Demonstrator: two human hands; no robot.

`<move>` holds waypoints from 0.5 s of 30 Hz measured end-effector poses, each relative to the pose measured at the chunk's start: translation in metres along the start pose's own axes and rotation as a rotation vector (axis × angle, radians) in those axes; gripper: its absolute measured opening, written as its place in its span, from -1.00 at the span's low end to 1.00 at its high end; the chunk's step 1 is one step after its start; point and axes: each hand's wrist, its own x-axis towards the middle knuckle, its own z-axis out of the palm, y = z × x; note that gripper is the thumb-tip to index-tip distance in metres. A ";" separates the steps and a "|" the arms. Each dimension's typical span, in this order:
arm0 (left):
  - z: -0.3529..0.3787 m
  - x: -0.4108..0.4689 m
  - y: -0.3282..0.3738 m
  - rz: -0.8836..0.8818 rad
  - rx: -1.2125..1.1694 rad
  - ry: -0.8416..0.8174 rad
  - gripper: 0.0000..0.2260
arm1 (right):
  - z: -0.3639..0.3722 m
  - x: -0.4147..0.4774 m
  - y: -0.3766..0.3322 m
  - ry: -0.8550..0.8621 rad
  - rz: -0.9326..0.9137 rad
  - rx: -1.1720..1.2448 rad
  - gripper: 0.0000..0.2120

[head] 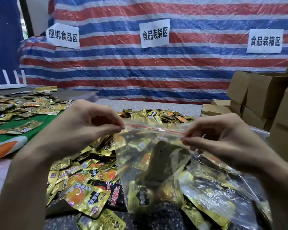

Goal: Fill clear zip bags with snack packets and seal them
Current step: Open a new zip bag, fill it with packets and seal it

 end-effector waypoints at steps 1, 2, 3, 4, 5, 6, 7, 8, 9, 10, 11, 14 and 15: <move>0.000 -0.001 0.000 0.006 -0.004 0.008 -0.75 | -0.001 -0.001 -0.002 0.013 -0.017 0.017 -0.90; 0.000 -0.001 0.000 0.014 -0.011 0.011 -0.75 | -0.002 -0.001 -0.003 0.022 -0.028 0.014 -0.89; 0.001 -0.001 0.001 0.021 -0.022 0.020 -0.74 | -0.002 -0.001 -0.003 0.015 -0.027 0.014 -0.87; 0.002 -0.001 0.003 0.027 -0.046 0.036 -0.72 | -0.001 -0.001 -0.003 0.009 -0.025 0.011 -0.86; 0.003 0.000 0.004 0.032 -0.081 0.057 -0.71 | -0.001 -0.001 -0.003 0.032 -0.028 -0.008 -0.85; 0.004 0.000 0.004 0.037 -0.112 0.081 -0.69 | 0.000 0.000 -0.003 0.074 -0.027 -0.031 -0.84; 0.005 0.001 0.005 0.039 -0.122 0.106 -0.64 | 0.001 0.000 -0.004 0.108 -0.021 -0.034 -0.84; 0.005 0.001 0.005 0.036 -0.114 0.125 -0.61 | 0.001 0.000 -0.004 0.128 -0.018 -0.024 -0.85; 0.005 0.001 0.006 0.032 -0.108 0.139 -0.61 | 0.002 0.000 -0.004 0.154 -0.020 -0.023 -0.87; 0.005 0.001 0.006 0.030 -0.117 0.148 -0.63 | 0.001 0.001 -0.004 0.181 -0.021 -0.034 -0.89; 0.004 0.001 0.006 0.034 -0.145 0.146 -0.67 | 0.001 0.001 -0.004 0.182 -0.014 -0.035 -0.90; 0.005 0.000 0.008 0.082 -0.228 0.117 -0.75 | 0.001 0.000 0.000 0.095 0.042 -0.023 -0.90; 0.006 0.000 0.010 0.100 -0.234 0.116 -0.76 | 0.000 0.000 0.002 0.071 0.073 -0.038 -0.90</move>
